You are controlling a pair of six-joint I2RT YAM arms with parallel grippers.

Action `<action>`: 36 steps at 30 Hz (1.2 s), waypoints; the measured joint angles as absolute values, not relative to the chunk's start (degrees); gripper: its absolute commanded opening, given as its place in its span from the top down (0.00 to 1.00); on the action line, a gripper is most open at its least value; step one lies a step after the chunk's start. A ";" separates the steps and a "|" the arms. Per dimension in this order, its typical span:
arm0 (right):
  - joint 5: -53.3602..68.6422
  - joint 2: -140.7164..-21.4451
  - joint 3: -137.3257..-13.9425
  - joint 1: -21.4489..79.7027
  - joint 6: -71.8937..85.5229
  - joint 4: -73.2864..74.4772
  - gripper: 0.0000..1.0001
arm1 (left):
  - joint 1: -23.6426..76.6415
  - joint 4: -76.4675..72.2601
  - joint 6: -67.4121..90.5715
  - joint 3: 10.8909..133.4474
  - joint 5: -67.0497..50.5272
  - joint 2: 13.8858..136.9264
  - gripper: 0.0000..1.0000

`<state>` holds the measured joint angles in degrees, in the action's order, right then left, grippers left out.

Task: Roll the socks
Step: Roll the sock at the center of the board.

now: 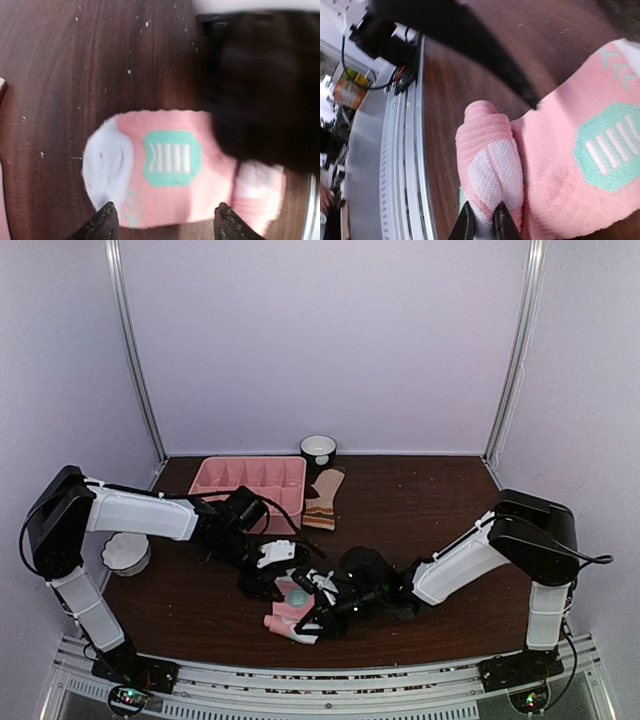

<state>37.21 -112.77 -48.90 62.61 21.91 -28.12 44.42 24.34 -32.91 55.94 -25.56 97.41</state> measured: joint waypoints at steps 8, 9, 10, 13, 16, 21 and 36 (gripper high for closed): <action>23.81 -107.26 -42.72 59.94 31.14 -28.34 1.00 | 43.44 24.58 -33.08 55.90 -31.09 93.21 0.33; 22.28 -106.45 -41.50 59.86 31.92 -28.60 1.00 | 43.42 24.62 -33.08 55.90 -31.59 93.19 0.32; 21.19 -105.84 -40.60 59.79 32.51 -28.95 1.00 | 43.42 24.75 -33.06 55.94 -32.10 93.21 0.31; 18.26 -104.36 -38.54 59.70 34.37 -29.69 1.00 | 43.22 26.44 -33.34 56.77 -34.00 93.23 0.29; 17.56 -104.25 -38.15 59.70 35.48 -30.33 1.00 | 44.01 28.62 -35.31 58.65 -35.35 93.23 0.30; 19.53 -105.89 -40.29 58.87 36.69 -30.57 1.00 | 49.98 30.11 -39.86 60.29 -32.75 94.74 0.35; 29.52 -109.45 -42.15 54.61 40.05 -32.60 1.00 | 51.66 29.67 -47.90 67.26 -22.41 106.06 0.48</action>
